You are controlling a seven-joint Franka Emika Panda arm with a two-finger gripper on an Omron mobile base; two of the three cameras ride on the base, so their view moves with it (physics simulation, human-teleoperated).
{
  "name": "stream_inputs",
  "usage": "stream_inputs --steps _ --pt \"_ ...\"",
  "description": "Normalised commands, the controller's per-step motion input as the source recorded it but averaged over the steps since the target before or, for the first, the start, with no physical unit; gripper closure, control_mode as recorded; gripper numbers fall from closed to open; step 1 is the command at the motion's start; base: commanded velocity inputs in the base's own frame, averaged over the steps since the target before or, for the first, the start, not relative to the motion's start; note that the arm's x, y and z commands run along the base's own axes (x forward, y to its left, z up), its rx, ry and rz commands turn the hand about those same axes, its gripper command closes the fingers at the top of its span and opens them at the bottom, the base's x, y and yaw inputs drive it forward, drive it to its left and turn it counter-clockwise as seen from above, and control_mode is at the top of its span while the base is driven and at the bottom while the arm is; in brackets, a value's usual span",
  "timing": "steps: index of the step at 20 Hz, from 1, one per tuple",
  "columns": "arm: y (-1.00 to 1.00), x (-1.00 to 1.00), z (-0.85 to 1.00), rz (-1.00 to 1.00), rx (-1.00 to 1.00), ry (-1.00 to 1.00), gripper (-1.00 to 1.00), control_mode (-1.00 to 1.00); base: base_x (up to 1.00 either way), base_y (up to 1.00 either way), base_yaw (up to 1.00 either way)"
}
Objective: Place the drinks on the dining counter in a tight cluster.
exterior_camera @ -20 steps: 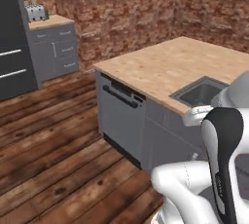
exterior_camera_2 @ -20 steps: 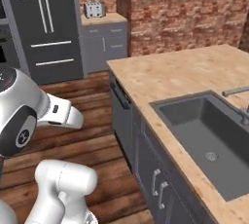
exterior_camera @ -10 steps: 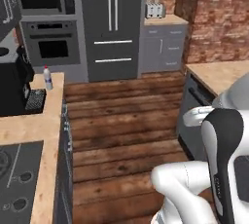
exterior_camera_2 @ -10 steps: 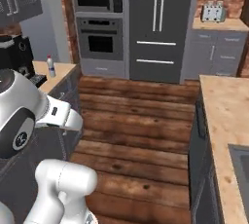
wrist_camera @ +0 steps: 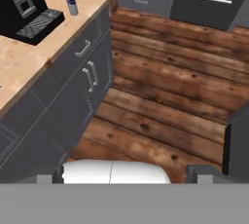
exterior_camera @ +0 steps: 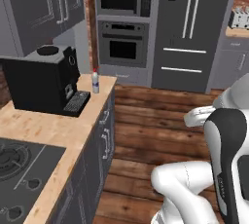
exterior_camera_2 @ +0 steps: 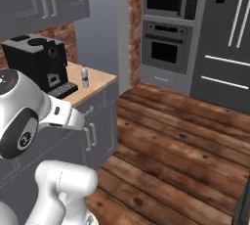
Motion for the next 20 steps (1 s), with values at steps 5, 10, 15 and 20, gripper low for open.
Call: stream_inputs --steps 5,10,15,20 --pt "0.00 0.00 0.00 0.00 0.00 0.00 -1.00 1.00 1.00 -0.56 0.51" --pt "0.00 0.00 0.00 0.00 0.00 0.00 -1.00 1.00 1.00 -0.78 0.53" --pt "0.00 0.00 0.00 0.00 0.00 0.00 -1.00 1.00 0.99 -0.62 0.60" --pt "0.00 0.00 0.00 0.00 0.00 0.00 -1.00 1.00 0.61 -0.31 0.76"
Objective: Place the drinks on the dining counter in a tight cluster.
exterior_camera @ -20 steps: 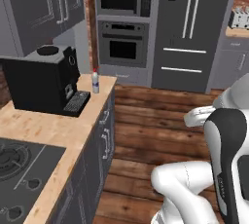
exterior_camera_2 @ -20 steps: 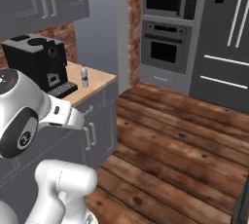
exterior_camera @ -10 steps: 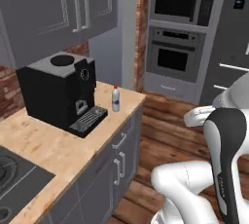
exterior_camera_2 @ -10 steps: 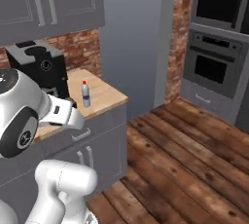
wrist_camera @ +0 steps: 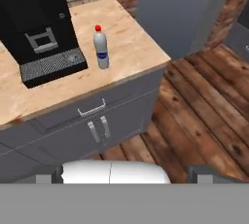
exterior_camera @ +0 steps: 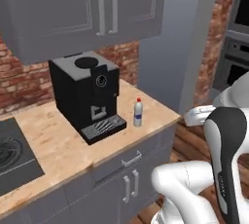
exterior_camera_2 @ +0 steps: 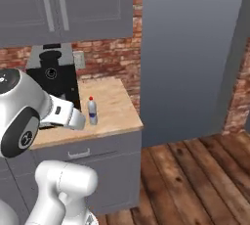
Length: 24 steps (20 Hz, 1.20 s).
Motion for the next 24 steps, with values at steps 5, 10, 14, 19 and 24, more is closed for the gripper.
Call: stream_inputs --steps 5,10,14,19,24 --pt "0.00 0.00 0.00 0.00 0.00 0.00 -1.00 1.00 0.69 -0.28 0.78" --pt "0.00 0.00 0.00 0.00 0.00 0.00 -1.00 1.00 0.79 -0.55 0.54" --pt "0.00 0.00 0.00 0.00 0.00 0.00 -1.00 1.00 0.14 -0.53 0.17" --pt "0.00 0.00 0.00 0.00 0.00 0.00 -1.00 1.00 0.71 -0.23 -0.08" --pt "0.00 0.00 0.00 0.00 0.00 0.00 -1.00 1.00 0.26 0.00 -0.05"
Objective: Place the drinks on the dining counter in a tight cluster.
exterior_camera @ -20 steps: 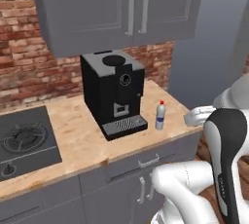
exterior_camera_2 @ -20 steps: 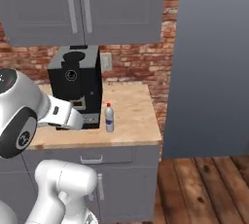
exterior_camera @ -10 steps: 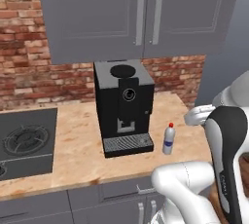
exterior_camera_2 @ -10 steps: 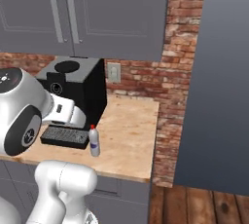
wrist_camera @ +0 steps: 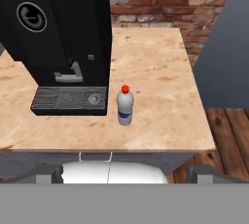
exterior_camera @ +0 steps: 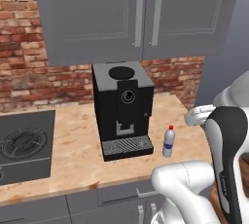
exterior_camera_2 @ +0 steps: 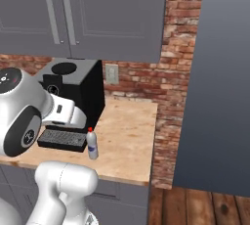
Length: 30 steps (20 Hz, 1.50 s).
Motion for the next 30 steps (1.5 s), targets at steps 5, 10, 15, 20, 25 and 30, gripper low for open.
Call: stream_inputs --steps 5,10,15,20,25,30 --pt "0.00 0.00 0.00 0.00 0.00 0.00 -1.00 1.00 0.00 0.00 0.00" --pt "0.01 0.00 0.00 0.00 0.00 0.00 -1.00 -1.00 0.00 0.00 0.00" --pt "0.00 0.56 -0.27 0.26 0.09 0.00 -1.00 -1.00 0.00 0.00 0.00" --pt "-0.04 0.52 -0.33 0.22 0.07 0.00 -1.00 -1.00 0.00 0.00 0.00" --pt "-0.24 0.47 -0.66 0.15 0.10 -0.18 -1.00 -1.00 0.00 0.00 0.00" --pt "-0.37 0.63 -0.11 0.33 0.09 -0.10 -1.00 -1.00 0.00 0.00 0.00"
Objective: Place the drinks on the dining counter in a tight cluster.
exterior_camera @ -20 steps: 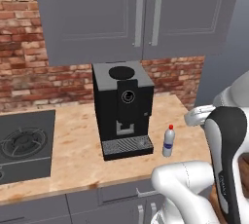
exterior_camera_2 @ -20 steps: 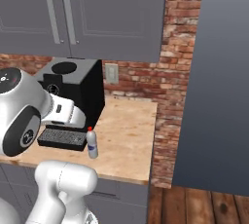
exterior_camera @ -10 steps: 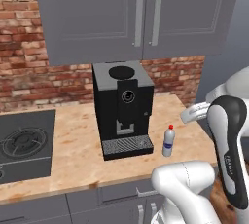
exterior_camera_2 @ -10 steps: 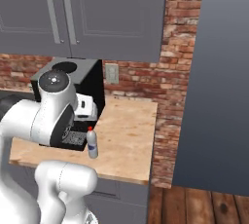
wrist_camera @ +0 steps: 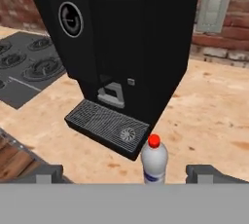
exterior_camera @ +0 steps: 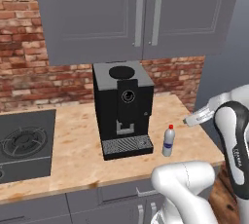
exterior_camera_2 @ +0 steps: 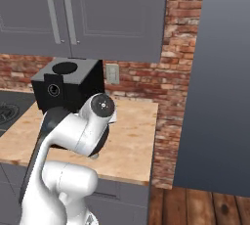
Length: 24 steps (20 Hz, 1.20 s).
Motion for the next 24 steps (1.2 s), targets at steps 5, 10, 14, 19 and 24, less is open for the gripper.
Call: stream_inputs --steps 5,10,14,19,24 --pt "-0.17 0.02 0.00 0.28 0.00 -0.03 -1.00 -1.00 0.00 0.00 0.00" --pt "0.05 0.00 -0.17 0.29 0.00 -0.06 -1.00 -1.00 0.00 0.00 0.00" --pt "0.00 0.00 -0.33 0.26 0.00 -0.23 -1.00 -1.00 0.00 0.00 0.00" --pt "0.00 0.00 -0.18 0.29 0.01 -0.17 -1.00 -1.00 0.00 0.00 0.00" --pt "0.00 0.06 -0.09 0.11 -0.01 -0.03 -1.00 -1.00 0.00 0.00 0.00"
